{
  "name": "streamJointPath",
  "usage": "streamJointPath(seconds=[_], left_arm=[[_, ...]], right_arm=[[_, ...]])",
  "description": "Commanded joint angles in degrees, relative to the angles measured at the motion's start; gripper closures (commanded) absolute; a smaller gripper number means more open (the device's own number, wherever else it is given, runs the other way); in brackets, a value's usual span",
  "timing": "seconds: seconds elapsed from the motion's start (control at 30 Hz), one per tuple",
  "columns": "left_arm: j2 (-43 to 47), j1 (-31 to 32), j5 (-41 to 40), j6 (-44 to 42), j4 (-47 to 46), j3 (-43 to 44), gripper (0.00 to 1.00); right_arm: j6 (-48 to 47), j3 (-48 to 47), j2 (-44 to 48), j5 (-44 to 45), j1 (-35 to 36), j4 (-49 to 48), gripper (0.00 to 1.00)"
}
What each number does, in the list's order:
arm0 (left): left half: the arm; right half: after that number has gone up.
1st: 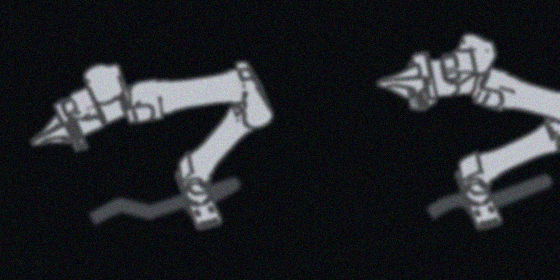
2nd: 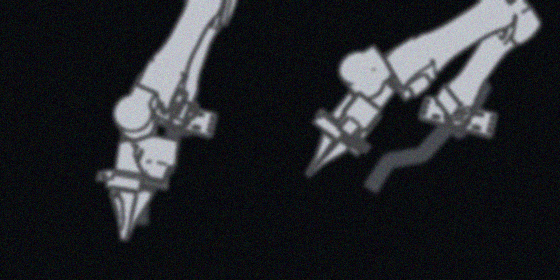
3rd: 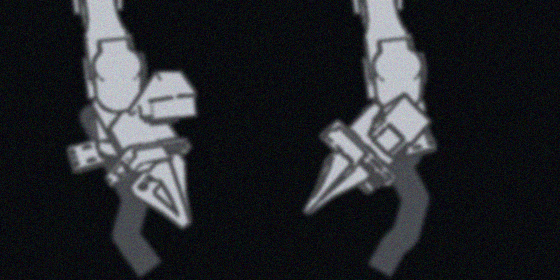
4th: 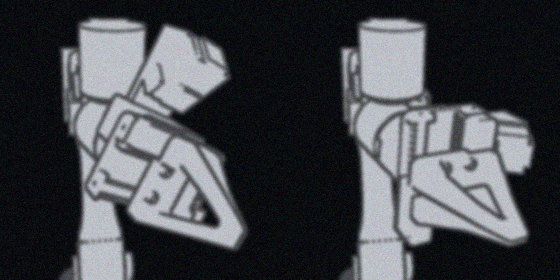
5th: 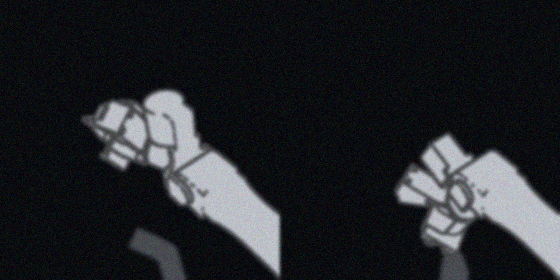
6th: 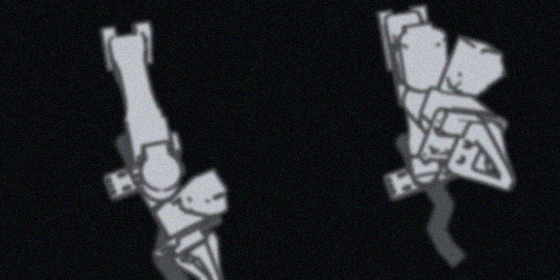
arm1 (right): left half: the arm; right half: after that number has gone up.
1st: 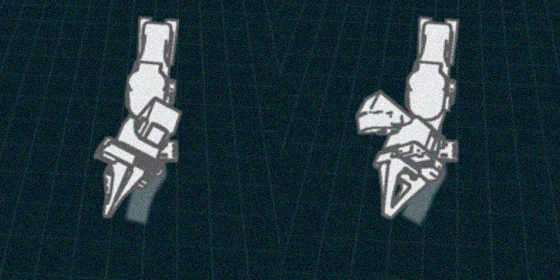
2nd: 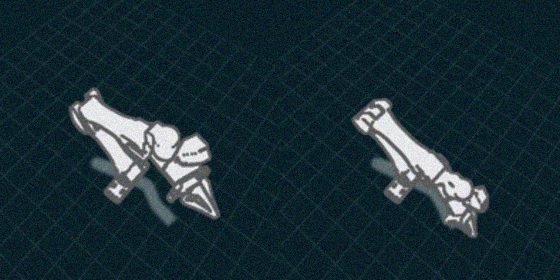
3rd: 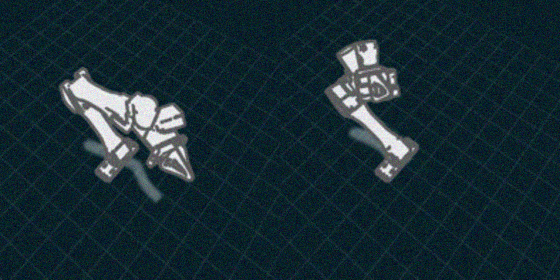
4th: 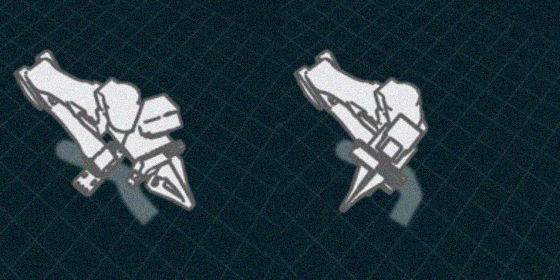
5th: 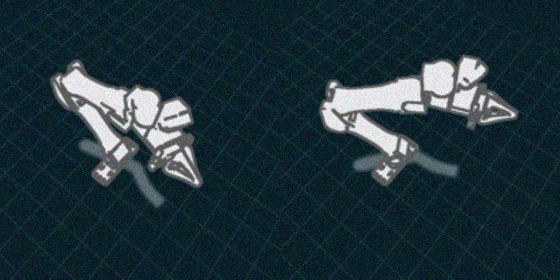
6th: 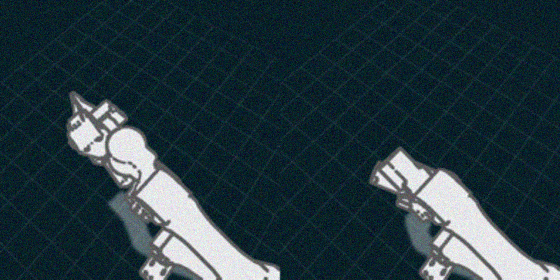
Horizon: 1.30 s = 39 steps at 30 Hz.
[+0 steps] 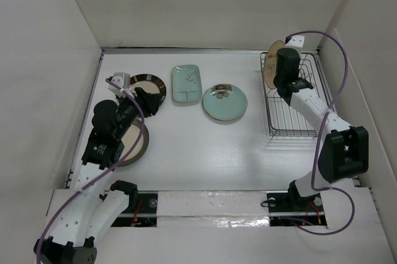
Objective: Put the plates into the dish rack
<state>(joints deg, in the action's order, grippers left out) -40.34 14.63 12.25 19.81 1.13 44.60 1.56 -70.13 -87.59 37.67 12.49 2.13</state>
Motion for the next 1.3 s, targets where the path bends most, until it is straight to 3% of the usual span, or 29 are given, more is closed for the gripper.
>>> streamJointPath(seconds=[0.0,0.47,0.8,1.27], left_arm=[[0.4,-0.2,0.7,0.1,-2.5,-0.1,0.56],[-0.6,-0.2,1.3,0.2,-2.4,0.0,0.56],[-0.4,-0.2,0.8,0.1,-2.7,0.0,0.56],[-0.2,-0.2,1.3,0.1,-2.4,-0.1,0.56]], right_arm=[[-2.9,-4.6,0.1,5.1,2.4,-8.4,1.00],[-4.9,-3.3,-2.8,14.1,8.0,-11.9,1.00],[-19.2,-6.1,-1.5,18.2,9.7,-22.6,1.00],[-17.0,-2.3,-4.1,17.2,9.7,-20.4,1.00]])
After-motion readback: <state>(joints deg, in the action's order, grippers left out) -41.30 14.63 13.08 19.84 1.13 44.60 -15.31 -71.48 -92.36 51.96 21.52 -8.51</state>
